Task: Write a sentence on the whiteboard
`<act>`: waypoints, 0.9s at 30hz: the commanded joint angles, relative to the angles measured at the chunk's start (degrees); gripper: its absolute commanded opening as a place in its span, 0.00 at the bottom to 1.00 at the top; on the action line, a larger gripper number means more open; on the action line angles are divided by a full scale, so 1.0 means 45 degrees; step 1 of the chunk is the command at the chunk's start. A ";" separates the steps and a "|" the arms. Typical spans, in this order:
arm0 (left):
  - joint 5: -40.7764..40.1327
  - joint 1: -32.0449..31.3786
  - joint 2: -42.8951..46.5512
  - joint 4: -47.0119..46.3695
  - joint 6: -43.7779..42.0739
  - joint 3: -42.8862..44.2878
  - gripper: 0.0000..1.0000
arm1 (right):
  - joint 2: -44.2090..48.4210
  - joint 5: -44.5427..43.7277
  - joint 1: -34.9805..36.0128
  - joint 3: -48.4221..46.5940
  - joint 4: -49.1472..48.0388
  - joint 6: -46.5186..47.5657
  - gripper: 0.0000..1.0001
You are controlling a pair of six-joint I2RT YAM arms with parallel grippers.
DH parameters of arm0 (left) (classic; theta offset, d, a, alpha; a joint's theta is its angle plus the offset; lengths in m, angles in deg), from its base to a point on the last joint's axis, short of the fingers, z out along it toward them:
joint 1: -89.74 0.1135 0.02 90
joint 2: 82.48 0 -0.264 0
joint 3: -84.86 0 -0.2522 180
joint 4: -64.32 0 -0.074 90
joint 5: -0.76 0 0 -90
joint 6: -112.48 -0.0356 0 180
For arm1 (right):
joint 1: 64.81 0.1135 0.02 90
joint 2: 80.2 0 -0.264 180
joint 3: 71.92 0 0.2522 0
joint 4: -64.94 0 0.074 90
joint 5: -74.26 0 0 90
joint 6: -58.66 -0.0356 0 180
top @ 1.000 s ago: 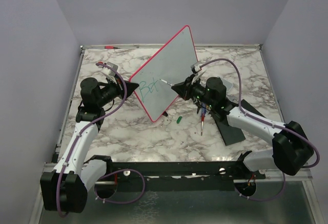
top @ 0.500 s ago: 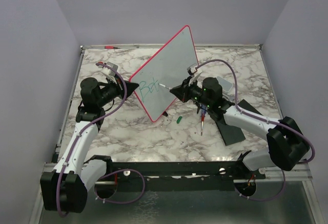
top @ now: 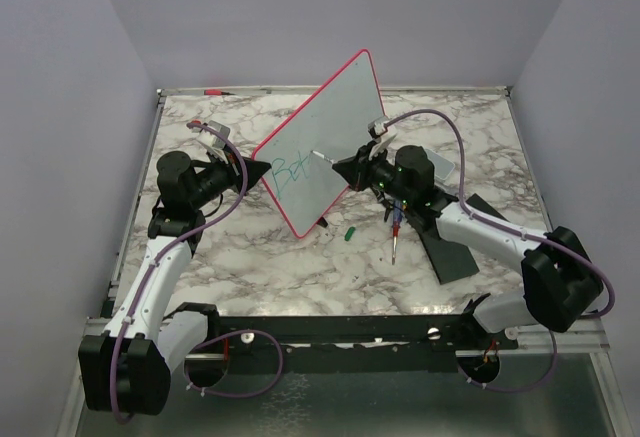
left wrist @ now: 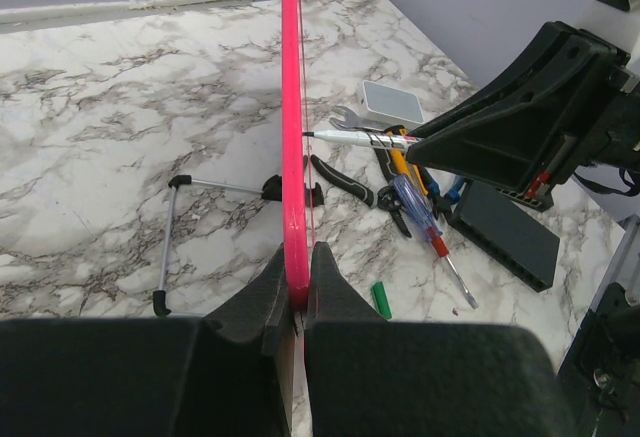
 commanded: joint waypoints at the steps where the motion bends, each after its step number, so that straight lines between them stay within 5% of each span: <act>1: 0.0651 -0.0315 -0.0455 0.2080 -0.0904 -0.0522 0.00 | -0.0351 -0.0521 -0.0056 -0.0436 0.0236 0.0157 0.01; 11: 0.0681 -0.0308 -0.0435 0.2080 -0.0883 -0.0504 0.00 | 0.0906 0.1000 -0.0044 -0.0071 -0.0347 0.0381 0.01; 27: 0.0695 -0.0329 -0.0396 0.2080 -0.0891 -0.0536 0.00 | -0.0243 0.0839 -0.0043 -0.0391 -0.0390 0.0312 0.01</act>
